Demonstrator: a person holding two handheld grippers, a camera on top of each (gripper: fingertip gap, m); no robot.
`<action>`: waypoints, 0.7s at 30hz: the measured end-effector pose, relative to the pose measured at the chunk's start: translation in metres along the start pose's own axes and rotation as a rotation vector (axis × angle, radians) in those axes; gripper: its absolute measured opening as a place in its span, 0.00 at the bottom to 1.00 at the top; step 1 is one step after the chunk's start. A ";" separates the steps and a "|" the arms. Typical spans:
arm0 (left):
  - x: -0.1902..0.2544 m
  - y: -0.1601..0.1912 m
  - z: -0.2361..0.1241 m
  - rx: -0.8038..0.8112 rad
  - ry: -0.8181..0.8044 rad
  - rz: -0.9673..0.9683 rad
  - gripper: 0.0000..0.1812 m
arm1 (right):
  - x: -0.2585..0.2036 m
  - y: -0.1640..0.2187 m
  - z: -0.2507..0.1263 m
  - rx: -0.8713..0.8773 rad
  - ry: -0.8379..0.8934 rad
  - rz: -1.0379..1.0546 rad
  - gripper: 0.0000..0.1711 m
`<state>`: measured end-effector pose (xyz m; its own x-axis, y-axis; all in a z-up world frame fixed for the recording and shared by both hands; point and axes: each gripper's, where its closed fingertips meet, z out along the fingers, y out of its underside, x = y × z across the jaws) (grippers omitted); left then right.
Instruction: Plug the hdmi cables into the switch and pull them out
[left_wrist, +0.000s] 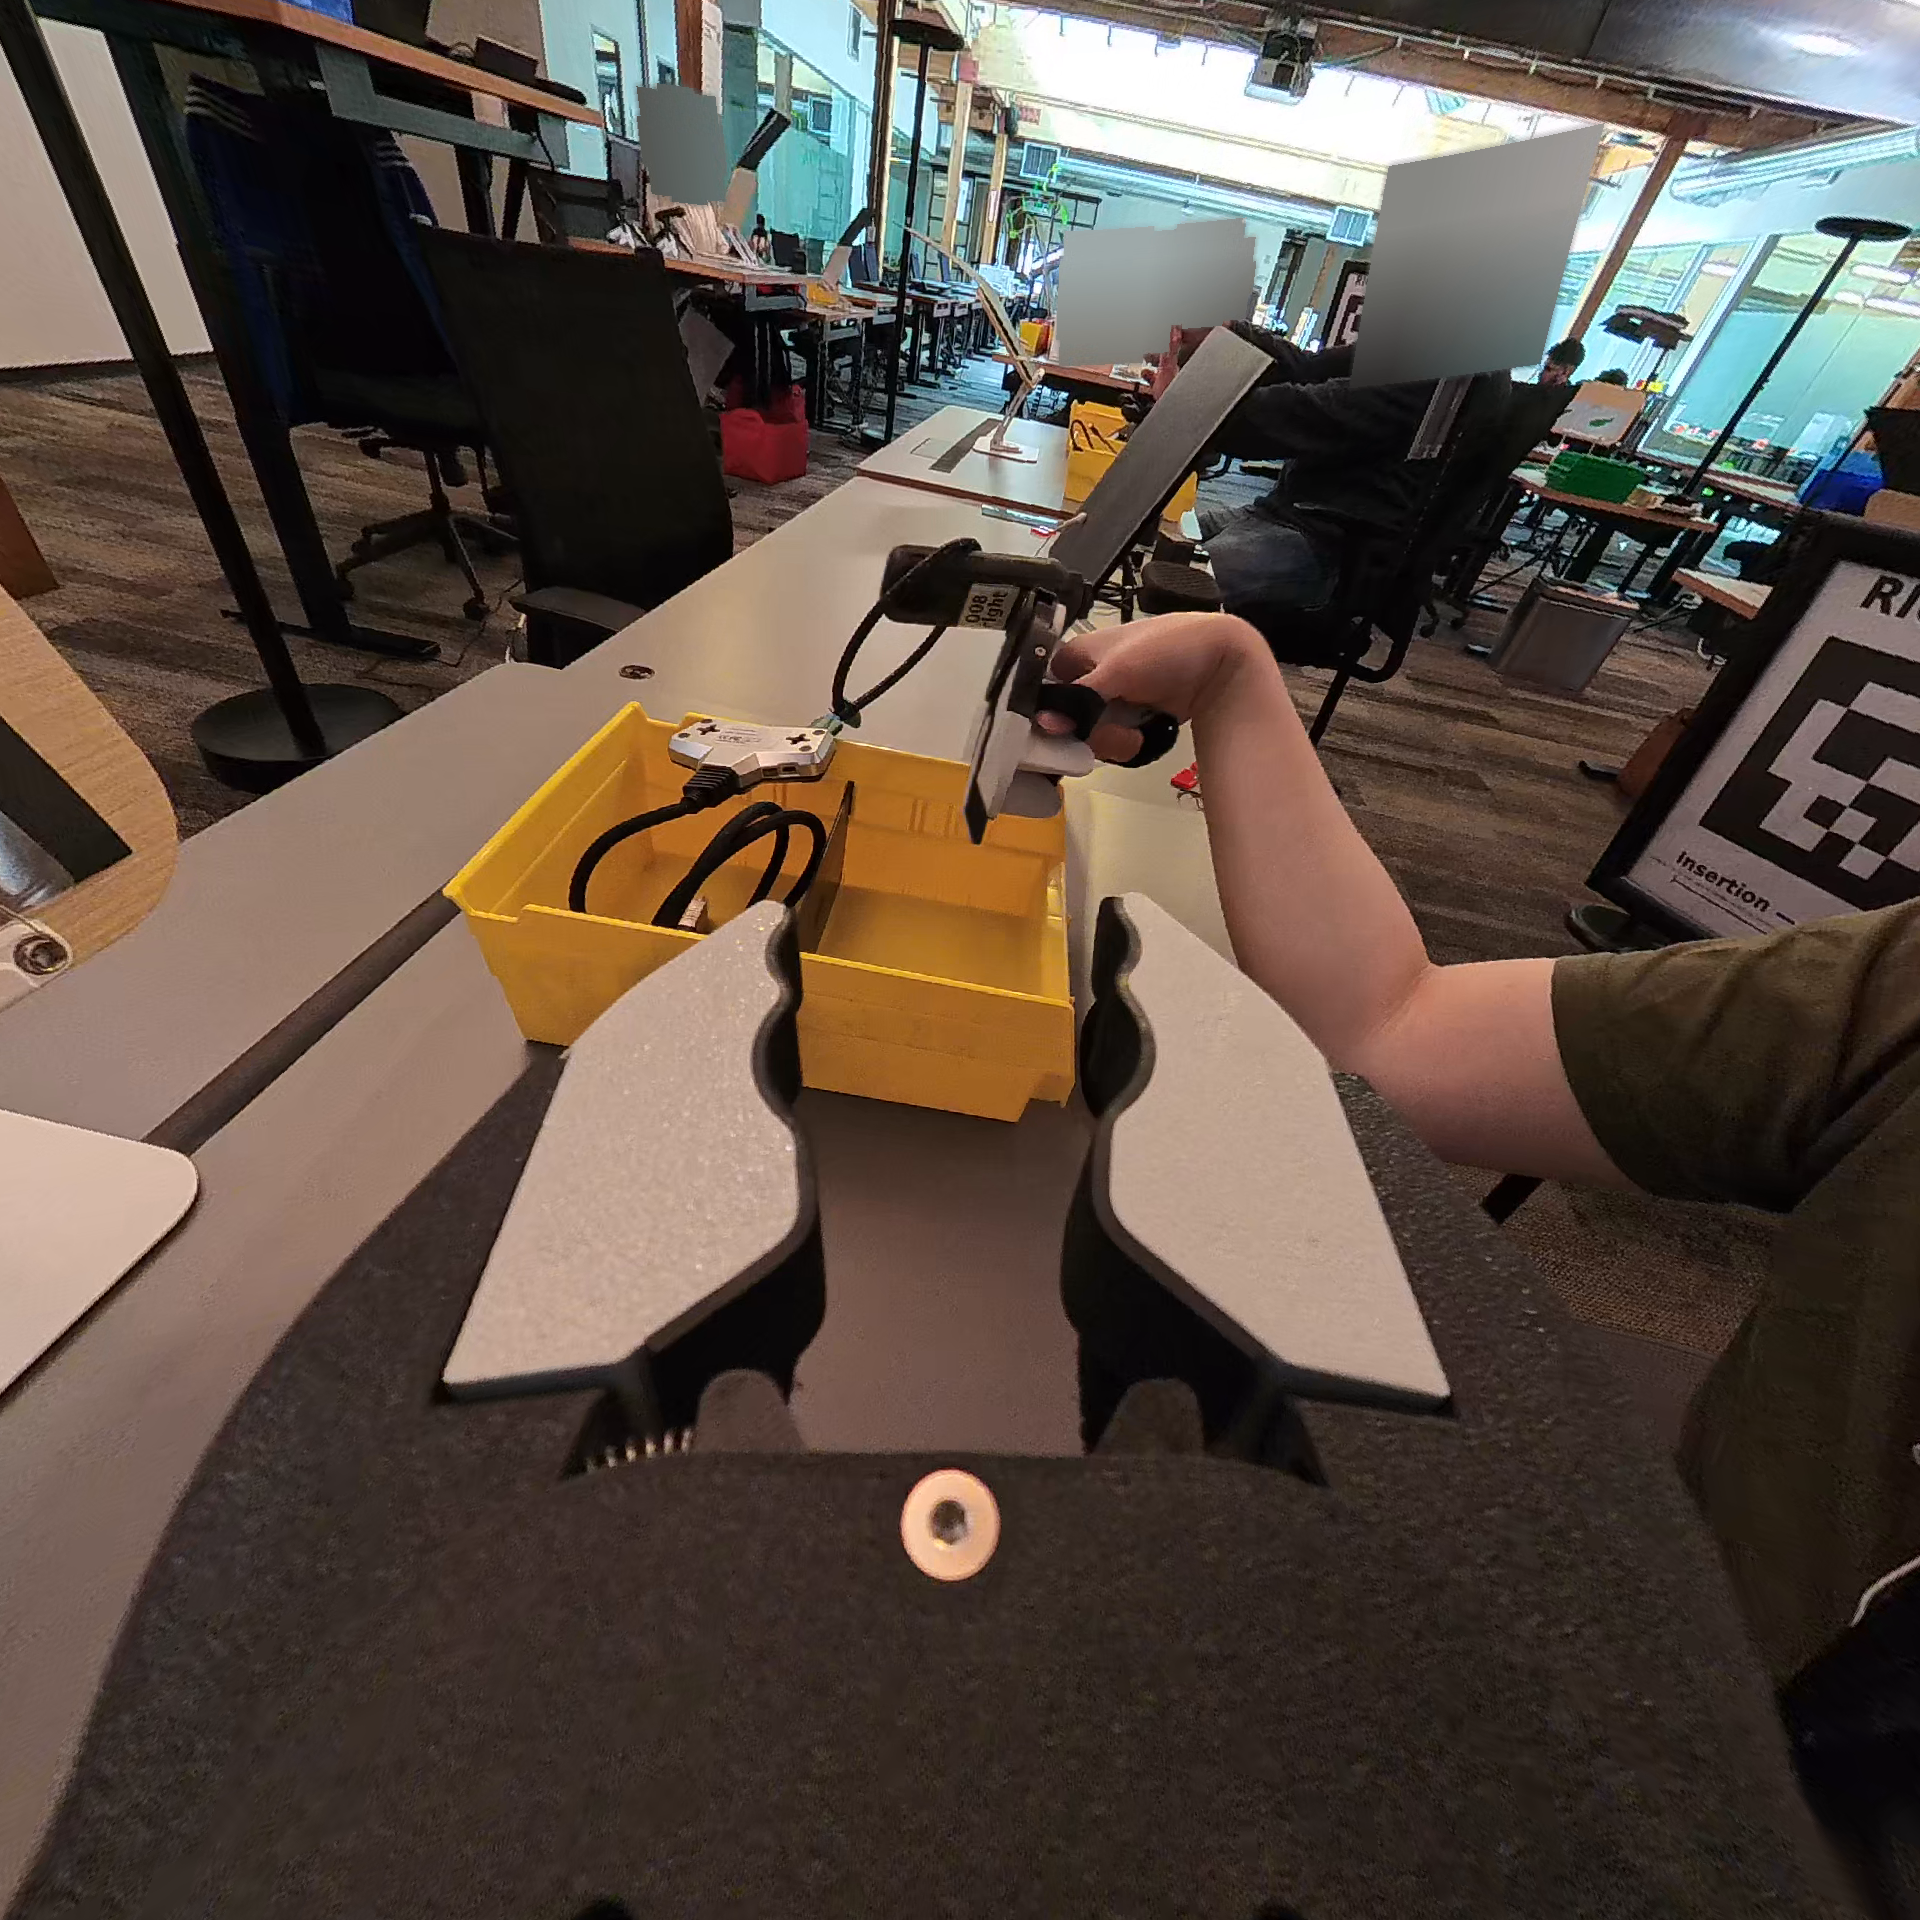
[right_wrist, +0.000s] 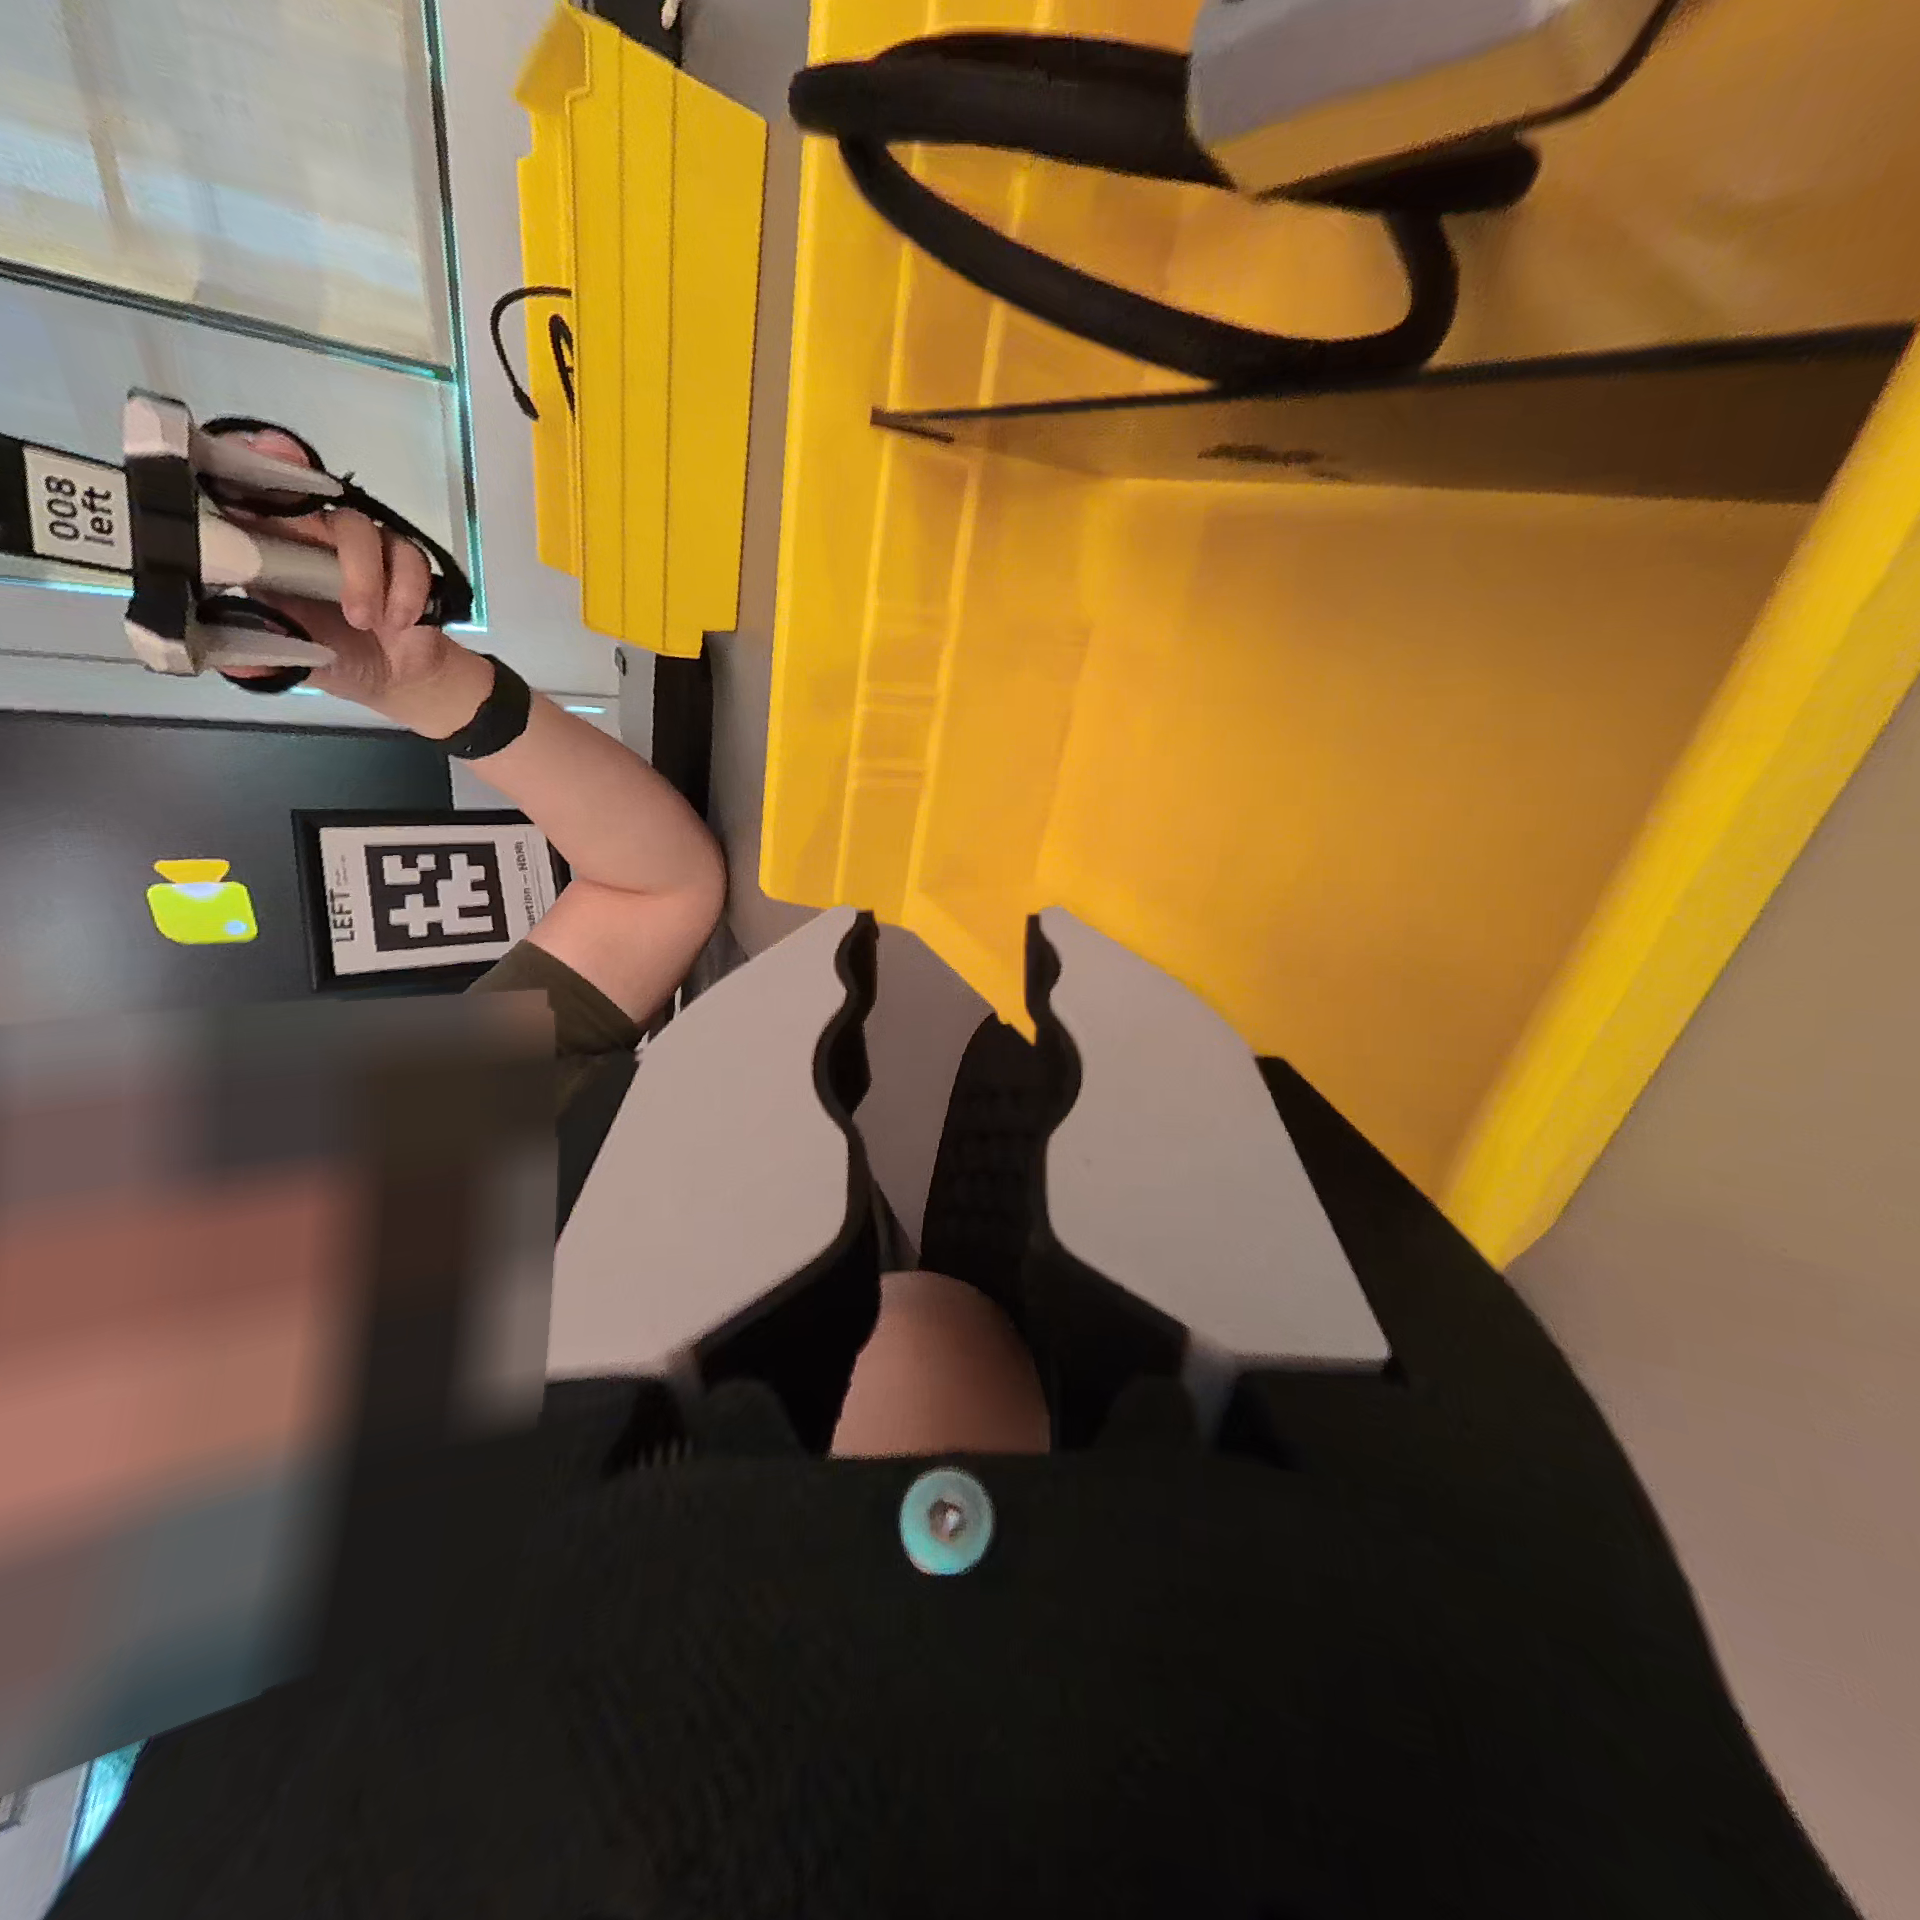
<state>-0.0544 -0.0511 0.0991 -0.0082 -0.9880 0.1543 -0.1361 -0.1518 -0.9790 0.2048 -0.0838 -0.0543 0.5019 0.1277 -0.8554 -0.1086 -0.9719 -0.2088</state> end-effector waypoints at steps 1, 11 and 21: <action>0.000 0.000 0.000 -0.002 0.000 0.002 0.30 | -0.001 0.005 0.001 -0.021 -0.010 -0.005 0.16; 0.000 -0.003 -0.006 0.006 0.007 0.003 0.30 | -0.006 0.066 0.002 -0.208 -0.009 0.027 0.04; -0.001 -0.015 -0.022 0.071 0.014 -0.005 0.30 | 0.012 0.107 -0.042 -0.032 0.059 0.253 0.00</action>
<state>-0.0742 -0.0475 0.1170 -0.0219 -0.9868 0.1605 -0.0654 -0.1588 -0.9851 0.2351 -0.1941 -0.0671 0.5114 -0.1307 -0.8493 -0.2099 -0.9774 0.0240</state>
